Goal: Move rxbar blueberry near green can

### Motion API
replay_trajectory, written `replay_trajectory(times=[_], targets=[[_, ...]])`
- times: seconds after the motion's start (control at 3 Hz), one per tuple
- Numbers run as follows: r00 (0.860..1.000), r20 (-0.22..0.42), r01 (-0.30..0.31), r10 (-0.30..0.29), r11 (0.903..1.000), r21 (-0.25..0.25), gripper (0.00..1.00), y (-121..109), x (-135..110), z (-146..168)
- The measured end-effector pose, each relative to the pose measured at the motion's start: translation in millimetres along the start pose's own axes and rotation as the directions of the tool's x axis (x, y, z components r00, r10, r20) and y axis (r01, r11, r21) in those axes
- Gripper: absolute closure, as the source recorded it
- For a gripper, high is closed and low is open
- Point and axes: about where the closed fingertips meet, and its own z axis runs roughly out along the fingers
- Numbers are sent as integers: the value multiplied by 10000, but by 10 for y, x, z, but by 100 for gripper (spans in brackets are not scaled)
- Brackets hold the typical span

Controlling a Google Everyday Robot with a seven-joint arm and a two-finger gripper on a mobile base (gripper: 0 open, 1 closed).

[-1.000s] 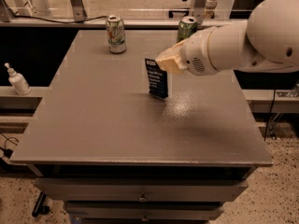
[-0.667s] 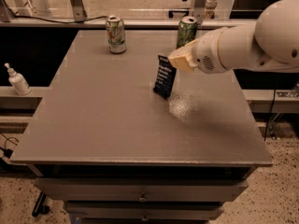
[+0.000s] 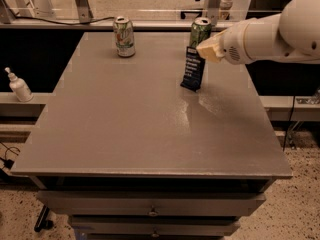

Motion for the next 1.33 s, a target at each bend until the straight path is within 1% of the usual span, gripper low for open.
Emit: replay_trajectory(times=[0.33,0.67,1.0,1.33], targets=[[9998,-180,84,-77,9991,408,100,-328,37,100],[9992,-397,99,-69,9971,749,100,-588,118,194],[9981,-611,48,14,9950,998,100,-773,210,255],[9965,-831,12,84,9934,1147,100,-893,297,306]])
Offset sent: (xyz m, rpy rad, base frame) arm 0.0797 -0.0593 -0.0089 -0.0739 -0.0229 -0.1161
